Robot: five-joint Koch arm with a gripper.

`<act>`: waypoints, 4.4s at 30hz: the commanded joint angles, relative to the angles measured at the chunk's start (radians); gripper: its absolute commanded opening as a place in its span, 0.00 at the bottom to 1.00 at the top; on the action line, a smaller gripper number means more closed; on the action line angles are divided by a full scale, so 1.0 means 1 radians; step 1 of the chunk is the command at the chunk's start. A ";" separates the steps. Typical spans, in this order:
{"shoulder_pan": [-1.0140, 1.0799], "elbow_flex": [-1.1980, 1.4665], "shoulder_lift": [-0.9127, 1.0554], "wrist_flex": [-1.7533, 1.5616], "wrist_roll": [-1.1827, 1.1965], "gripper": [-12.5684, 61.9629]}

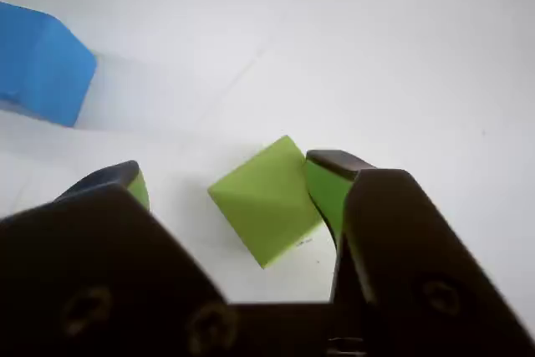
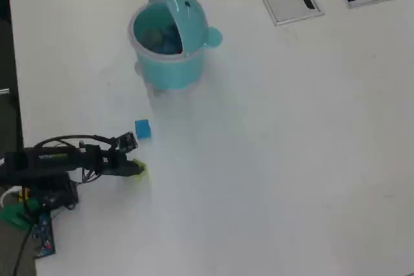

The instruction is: Grasp RGB lego blocks and put them in the bin one by one.

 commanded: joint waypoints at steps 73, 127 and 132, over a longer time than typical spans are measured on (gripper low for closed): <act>0.057 -0.190 -0.054 0.101 -0.472 0.62; -0.224 -0.221 -0.037 -0.184 0.178 0.42; -0.276 -0.222 0.005 -0.209 0.259 0.42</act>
